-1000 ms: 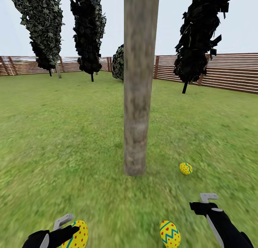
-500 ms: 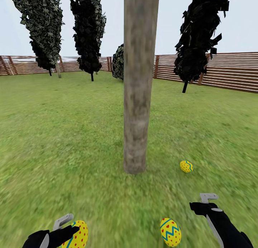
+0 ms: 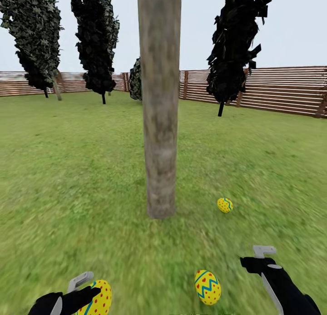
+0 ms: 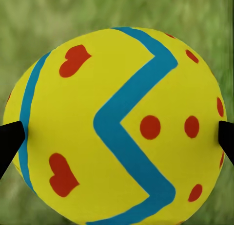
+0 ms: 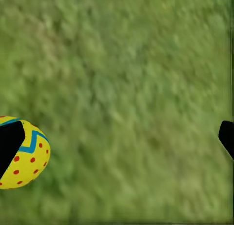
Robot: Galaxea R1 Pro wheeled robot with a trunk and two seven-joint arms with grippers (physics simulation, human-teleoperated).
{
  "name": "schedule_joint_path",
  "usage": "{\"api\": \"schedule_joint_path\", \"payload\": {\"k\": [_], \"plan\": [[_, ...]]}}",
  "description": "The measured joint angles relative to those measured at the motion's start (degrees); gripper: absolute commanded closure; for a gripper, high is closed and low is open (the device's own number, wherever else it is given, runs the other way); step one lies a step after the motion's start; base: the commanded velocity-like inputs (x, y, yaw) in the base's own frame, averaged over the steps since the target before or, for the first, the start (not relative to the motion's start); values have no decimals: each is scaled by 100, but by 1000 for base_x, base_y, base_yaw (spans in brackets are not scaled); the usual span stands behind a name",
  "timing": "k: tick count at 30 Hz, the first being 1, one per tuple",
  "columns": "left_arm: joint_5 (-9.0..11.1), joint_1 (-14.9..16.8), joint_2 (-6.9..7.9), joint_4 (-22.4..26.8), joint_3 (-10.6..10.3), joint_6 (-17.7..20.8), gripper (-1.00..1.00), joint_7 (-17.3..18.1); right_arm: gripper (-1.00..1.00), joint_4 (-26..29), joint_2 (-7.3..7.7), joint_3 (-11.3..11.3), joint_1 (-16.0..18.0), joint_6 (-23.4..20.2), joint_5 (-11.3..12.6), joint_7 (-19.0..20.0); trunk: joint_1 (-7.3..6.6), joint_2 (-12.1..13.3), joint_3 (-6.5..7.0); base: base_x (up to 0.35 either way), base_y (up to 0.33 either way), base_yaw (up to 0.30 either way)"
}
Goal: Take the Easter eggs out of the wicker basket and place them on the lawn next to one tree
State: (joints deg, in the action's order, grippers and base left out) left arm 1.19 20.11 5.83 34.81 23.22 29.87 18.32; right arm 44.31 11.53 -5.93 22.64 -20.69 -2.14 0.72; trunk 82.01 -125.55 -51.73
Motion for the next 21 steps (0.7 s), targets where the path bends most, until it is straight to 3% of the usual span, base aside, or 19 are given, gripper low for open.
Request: {"api": "schedule_joint_path", "payload": {"k": [21], "plan": [[7,0,0,0,0,0,100,0,-100,6,-10,0,0,3,0,-2,461,-842,-336,0,0,-259]]}}
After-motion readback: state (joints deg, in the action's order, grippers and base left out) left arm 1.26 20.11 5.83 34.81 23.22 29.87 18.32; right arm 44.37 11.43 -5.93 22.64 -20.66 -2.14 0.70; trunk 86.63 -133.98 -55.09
